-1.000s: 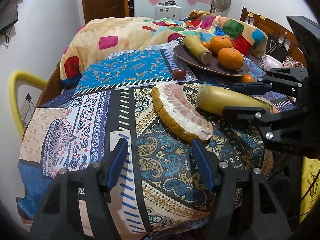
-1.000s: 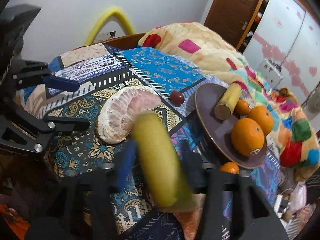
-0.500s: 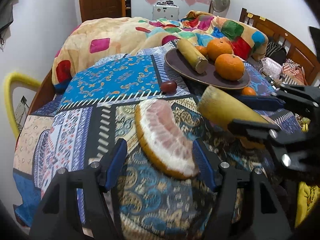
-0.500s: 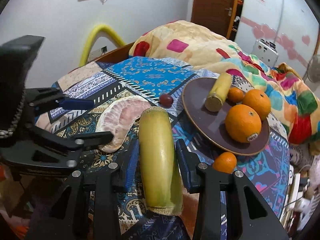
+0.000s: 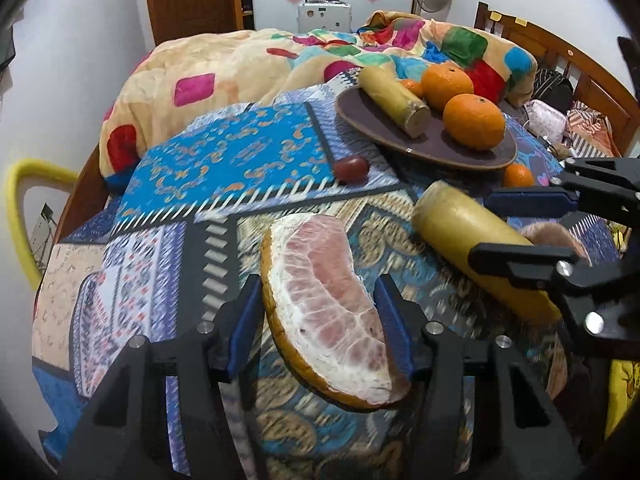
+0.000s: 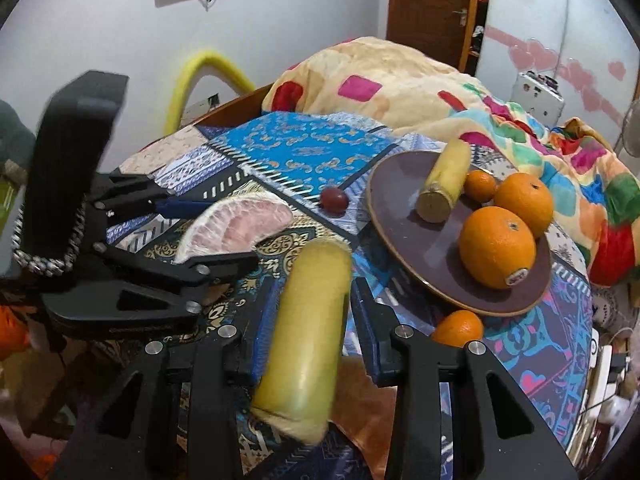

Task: Organize fruits
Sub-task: 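Grasp the pink pomelo slice with the left tool while the right tool lifts the cylinder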

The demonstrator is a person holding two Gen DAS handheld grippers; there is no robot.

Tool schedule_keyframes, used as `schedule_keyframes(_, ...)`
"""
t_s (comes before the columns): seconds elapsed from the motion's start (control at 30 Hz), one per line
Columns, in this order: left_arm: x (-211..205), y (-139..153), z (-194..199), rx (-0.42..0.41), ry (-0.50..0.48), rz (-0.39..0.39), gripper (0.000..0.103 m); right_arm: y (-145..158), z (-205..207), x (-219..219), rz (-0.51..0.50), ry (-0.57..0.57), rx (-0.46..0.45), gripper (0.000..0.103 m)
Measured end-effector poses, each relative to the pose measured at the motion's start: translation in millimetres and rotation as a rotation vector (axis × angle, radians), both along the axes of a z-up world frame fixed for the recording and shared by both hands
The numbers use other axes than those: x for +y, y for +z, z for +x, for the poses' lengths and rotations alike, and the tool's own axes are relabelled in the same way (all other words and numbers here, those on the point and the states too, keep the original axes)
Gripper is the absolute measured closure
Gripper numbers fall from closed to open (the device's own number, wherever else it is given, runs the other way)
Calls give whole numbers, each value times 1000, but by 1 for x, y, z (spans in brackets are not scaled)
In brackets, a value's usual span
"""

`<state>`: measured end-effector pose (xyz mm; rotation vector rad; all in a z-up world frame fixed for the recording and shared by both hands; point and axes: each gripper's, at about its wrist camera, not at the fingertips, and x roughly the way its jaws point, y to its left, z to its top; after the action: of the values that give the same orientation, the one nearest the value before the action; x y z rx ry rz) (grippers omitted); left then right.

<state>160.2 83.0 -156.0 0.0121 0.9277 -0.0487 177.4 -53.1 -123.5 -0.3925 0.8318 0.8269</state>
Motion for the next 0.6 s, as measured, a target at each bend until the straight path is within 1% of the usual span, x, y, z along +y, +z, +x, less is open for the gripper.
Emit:
schedule_keyframes(0.03,3,0,-3,6,1,-4,46,-1,-1,2,-8,4,-10,66)
schedule_keyframes(0.13,11,1,-11,23,-6,-12,46,-1,-3,5,-24,4,-28,66)
schedule_keyframes(0.3,11,0,-12,28,-14,-3,46,-3,5,4,-18,-12,9,65)
schedule_keyframes(0.4,11,-1,-6,26,-14,-15,45,-8,9,7,-16,-15,46,63)
schedule_keyframes(0.53,13,-2,0,24,-13,-29,45,-12,12,10,-11,-22,51,61)
schedule_keyframes(0.6,11,-2,1,15,-16,-19,49,-12,13,10,-5,-25,51,61)
